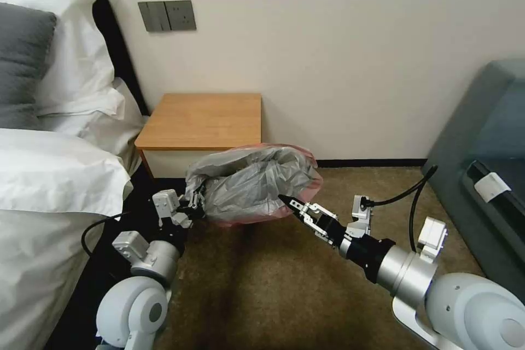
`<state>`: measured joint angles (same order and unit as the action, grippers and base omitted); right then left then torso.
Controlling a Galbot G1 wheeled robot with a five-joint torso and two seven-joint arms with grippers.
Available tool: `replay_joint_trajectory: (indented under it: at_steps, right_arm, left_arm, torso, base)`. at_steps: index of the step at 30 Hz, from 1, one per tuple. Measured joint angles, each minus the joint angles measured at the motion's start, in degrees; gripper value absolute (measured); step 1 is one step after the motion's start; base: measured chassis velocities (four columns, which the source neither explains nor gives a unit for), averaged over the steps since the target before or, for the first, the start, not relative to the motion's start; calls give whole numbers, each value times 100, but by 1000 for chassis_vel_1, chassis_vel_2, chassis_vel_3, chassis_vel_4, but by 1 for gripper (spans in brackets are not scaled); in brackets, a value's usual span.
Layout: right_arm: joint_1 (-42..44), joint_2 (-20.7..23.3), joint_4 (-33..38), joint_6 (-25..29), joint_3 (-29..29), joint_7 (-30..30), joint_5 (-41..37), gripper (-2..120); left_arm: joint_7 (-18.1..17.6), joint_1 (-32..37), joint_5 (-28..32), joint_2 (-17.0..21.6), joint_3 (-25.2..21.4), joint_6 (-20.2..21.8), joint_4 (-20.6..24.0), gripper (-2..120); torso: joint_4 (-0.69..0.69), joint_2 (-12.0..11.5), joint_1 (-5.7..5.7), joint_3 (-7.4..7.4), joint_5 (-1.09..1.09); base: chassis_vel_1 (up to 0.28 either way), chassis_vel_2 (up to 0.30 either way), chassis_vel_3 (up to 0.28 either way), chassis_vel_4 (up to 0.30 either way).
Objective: Pick up the garbage bag from the table and place it over the trash can.
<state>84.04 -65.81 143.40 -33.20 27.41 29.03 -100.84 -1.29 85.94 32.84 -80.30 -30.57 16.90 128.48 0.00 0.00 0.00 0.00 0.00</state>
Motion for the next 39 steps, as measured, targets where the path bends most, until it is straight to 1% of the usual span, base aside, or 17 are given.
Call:
replay_joint_trajectory:
  at_steps: [3,4,5,8,9,12,13,14,15,21,27,32,39]
  right_arm:
    - [3,2,-3,0,-4,-1,-1,38]
    - [12,4,-5,0,-4,0,-1,35]
    - [12,4,-5,0,-4,0,-1,35]
    - [62,15,-9,2,-1,9,0,20]
    - [62,15,-9,2,-1,9,0,20]
    - [120,19,-11,1,0,19,43,7]
    - [120,19,-11,1,0,19,43,7]
    - [144,19,-11,-3,0,6,53,3]
    - [163,18,-10,-17,0,-4,62,1]
    - [268,18,-11,-101,3,-77,158,1]
    - [380,23,-14,-225,-14,-113,290,1]
    - [446,44,-17,-363,-57,-123,424,0]
    - [444,58,-18,-406,-73,-129,476,0]
  left_arm:
    - [0,5,-41,-19,20,1,8,7]
    - [-1,8,-49,-24,28,1,9,7]
    - [-1,8,-49,-24,28,1,9,7]
    - [-4,11,-75,-34,52,1,15,7]
    - [-4,11,-75,-34,52,1,15,7]
    - [-15,-4,-84,-41,75,1,16,7]
    - [-15,-4,-84,-41,75,1,16,7]
    - [-22,-14,-86,-41,80,4,16,7]
    - [-26,-21,-87,-41,80,8,14,7]
    - [-54,-36,-92,-39,89,15,-15,7]
    - [-195,-92,-47,-21,106,53,-2,7]
    - [-264,-158,60,-8,33,89,41,7]
    - [-275,-178,110,6,9,108,65,7]
  torso:
    - [0,0,0,0,0]
    - [0,0,0,0,0]
    - [0,0,0,0,0]
    - [0,0,0,0,0]
    - [0,0,0,0,0]
    - [0,0,0,0,0]
    - [0,0,0,0,0]
    - [0,0,0,0,0]
    - [0,0,0,0,0]
    - [0,0,0,0,0]
    - [0,0,0,0,0]
    - [0,0,0,0,0]
    - [0,0,0,0,0]
  base:
    - [0,0,0,0]
    - [0,0,0,0]
    - [0,0,0,0]
    - [0,0,0,0]
    - [0,0,0,0]
    - [0,0,0,0]
    - [0,0,0,0]
    - [0,0,0,0]
    - [0,0,0,0]
    - [0,0,0,0]
    - [0,0,0,0]
    - [0,0,0,0]
    - [0,0,0,0]
